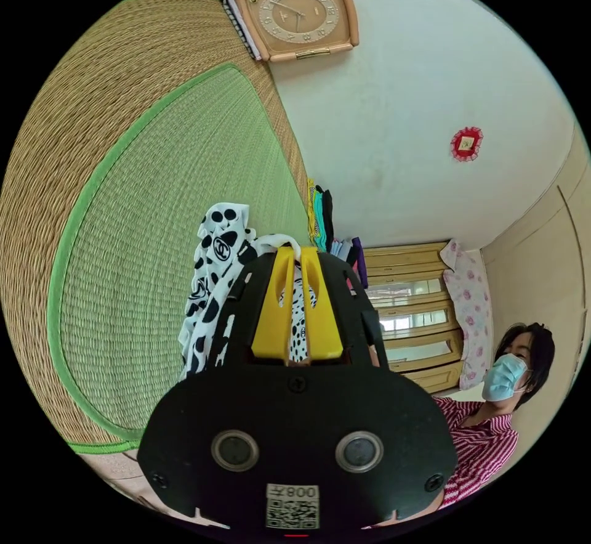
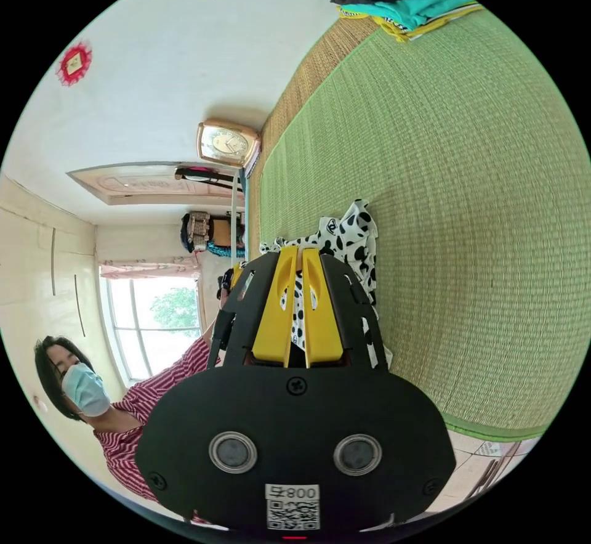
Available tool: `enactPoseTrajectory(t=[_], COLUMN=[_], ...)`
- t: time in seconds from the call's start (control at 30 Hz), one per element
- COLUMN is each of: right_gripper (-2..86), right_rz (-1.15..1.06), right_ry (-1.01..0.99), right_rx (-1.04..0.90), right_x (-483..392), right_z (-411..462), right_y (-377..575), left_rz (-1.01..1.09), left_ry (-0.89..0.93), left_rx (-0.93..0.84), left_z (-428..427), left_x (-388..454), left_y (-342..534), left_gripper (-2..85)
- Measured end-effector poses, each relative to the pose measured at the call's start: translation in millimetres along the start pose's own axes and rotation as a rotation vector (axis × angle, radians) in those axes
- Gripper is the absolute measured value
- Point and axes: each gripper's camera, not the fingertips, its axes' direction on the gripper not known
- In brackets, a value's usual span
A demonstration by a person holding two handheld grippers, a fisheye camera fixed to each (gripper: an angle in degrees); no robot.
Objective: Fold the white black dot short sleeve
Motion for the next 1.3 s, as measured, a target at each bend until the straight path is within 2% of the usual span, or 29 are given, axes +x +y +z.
enactPoseTrajectory(t=[0.53, 0.83, 0.93, 1.0, 1.17, 1.3], right_gripper=[1.5, 2.6, 2.9, 3.2, 4.4, 5.8], right_rz=[0.152, 0.121, 0.028, -0.048, -0.231, -0.289], right_ry=[-0.025, -0.052, 0.014, 0.112, 0.468, 0.664], right_rx=[-0.105, -0.035, -0.003, -0.01, -0.067, -0.075], right_x=[49.9, 52.6, 29.8, 7.9, -41.4, -49.3], right_z=[12.9, -2.6, 1.9, 16.3, 93.8, 142.3], right_y=[-75.3, -66.2, -49.8, -36.7, -13.2, -8.8], left_rz=[-0.131, -0.115, -0.01, 0.117, 0.323, 0.405], left_ry=[-0.095, -0.112, -0.235, -0.37, -0.641, -0.863], left_rx=[0.003, 0.067, 0.036, -0.064, -0.147, -0.194], left_z=[77.9, 95.3, 113.1, 148.6, 224.7, 285.2], left_x=[-63.7, -68.5, -46.1, -21.6, 10.4, 12.0], left_y=[-62.5, -57.7, -41.1, -26.1, -5.6, 3.6], left_gripper=[3.2, 6.6, 6.8, 6.9, 7.1, 7.0])
